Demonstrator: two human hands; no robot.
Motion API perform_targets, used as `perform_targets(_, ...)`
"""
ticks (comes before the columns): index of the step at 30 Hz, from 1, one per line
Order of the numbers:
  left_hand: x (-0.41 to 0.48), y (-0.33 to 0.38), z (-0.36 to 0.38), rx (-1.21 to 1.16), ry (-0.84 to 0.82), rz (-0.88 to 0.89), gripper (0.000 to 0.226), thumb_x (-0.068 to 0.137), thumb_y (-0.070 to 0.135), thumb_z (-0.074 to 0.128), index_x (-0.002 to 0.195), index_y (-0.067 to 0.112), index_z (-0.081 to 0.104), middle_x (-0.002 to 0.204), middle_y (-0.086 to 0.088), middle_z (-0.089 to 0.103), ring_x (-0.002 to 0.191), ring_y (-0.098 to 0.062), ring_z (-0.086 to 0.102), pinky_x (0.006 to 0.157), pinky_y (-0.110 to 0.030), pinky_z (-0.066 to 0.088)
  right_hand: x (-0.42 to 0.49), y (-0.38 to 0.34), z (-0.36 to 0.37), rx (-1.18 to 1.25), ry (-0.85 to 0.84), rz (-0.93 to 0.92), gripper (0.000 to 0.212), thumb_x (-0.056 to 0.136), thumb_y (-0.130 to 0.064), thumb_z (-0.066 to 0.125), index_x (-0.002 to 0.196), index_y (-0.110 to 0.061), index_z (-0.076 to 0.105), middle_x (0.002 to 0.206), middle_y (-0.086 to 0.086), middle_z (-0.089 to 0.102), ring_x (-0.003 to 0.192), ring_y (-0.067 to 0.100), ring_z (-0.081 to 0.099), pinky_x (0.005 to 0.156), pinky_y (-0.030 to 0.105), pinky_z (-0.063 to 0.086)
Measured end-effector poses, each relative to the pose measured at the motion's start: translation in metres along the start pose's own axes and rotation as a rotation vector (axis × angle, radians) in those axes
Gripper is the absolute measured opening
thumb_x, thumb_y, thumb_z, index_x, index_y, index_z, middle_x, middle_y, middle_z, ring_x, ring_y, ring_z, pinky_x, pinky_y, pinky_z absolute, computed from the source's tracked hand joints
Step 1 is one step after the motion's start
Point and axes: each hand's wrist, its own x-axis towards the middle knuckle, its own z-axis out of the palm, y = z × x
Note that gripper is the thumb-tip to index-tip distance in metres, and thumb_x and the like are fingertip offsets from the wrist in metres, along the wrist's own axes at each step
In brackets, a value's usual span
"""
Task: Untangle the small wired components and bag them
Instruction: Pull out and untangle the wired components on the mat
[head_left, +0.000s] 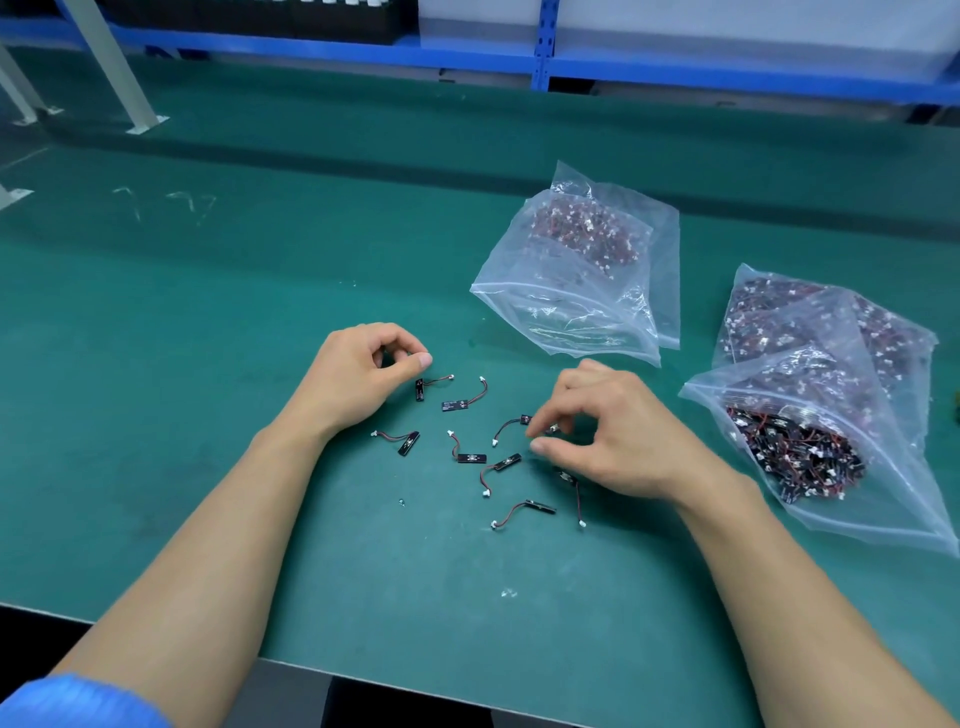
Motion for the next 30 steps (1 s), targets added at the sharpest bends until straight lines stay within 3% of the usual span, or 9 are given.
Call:
perform_targets(7, 0.000, -0.001, 0.000, -0.016, 0.003, -0.009, 0.010, 0.088, 0.028, 0.073, 0.079, 0.030, 0.072, 0.061, 0.019, 0.056, 0.052, -0.005, 0.037, 0.051, -0.012, 0.033, -0.011, 0.009, -0.022, 0.019, -0.104, 0.084, 0.012, 0.075, -0.021, 0.086, 0.080, -0.030, 0.079, 0.061, -0.005, 0.052, 0.069, 0.013, 0.052, 0.069, 0.027, 0.044)
perform_targets(12, 0.000, -0.001, 0.001, -0.017, -0.001, -0.013, 0.010, 0.088, 0.028, 0.073, 0.079, 0.030, 0.072, 0.060, 0.019, 0.055, 0.052, -0.006, 0.037, 0.051, -0.012, 0.033, -0.009, 0.004, -0.018, -0.034, -0.236, 0.107, 0.011, 0.078, -0.029, 0.083, 0.088, -0.035, 0.081, 0.060, -0.008, 0.050, 0.074, 0.011, 0.050, 0.074, 0.032, 0.045)
perform_targets(17, 0.001, -0.002, 0.001, -0.009, 0.002, -0.016, 0.011, 0.088, 0.028, 0.074, 0.078, 0.031, 0.072, 0.059, 0.020, 0.055, 0.052, -0.005, 0.038, 0.051, -0.012, 0.033, -0.010, 0.004, -0.020, -0.021, -0.266, 0.138, 0.013, 0.077, -0.027, 0.082, 0.087, -0.036, 0.081, 0.058, -0.008, 0.047, 0.074, 0.013, 0.052, 0.074, 0.037, 0.048)
perform_targets(20, 0.001, -0.001, 0.002, -0.007, 0.005, -0.015, 0.012, 0.088, 0.028, 0.074, 0.077, 0.032, 0.071, 0.058, 0.021, 0.054, 0.052, -0.005, 0.038, 0.051, -0.012, 0.033, -0.012, 0.006, -0.024, -0.023, -0.276, 0.178, 0.009, 0.072, -0.034, 0.085, 0.078, -0.033, 0.078, 0.056, -0.006, 0.046, 0.072, 0.019, 0.055, 0.072, 0.040, 0.050)
perform_targets(24, 0.001, -0.002, 0.001, -0.001, 0.003, -0.014, 0.012, 0.088, 0.029, 0.074, 0.077, 0.033, 0.071, 0.059, 0.021, 0.056, 0.053, -0.005, 0.038, 0.051, -0.011, 0.033, -0.015, 0.006, -0.028, 0.012, -0.334, 0.219, 0.024, 0.060, -0.052, 0.079, 0.073, -0.033, 0.075, 0.056, 0.002, 0.046, 0.069, 0.028, 0.054, 0.068, 0.044, 0.052)
perform_targets(30, 0.001, -0.001, 0.001, 0.003, 0.006, -0.016, 0.011, 0.088, 0.029, 0.074, 0.077, 0.032, 0.071, 0.059, 0.021, 0.055, 0.052, -0.005, 0.038, 0.051, -0.012, 0.033, -0.010, -0.005, -0.019, 0.006, -0.306, 0.173, 0.038, 0.058, -0.067, 0.072, 0.075, -0.033, 0.074, 0.059, -0.004, 0.047, 0.067, 0.019, 0.053, 0.069, 0.041, 0.051)
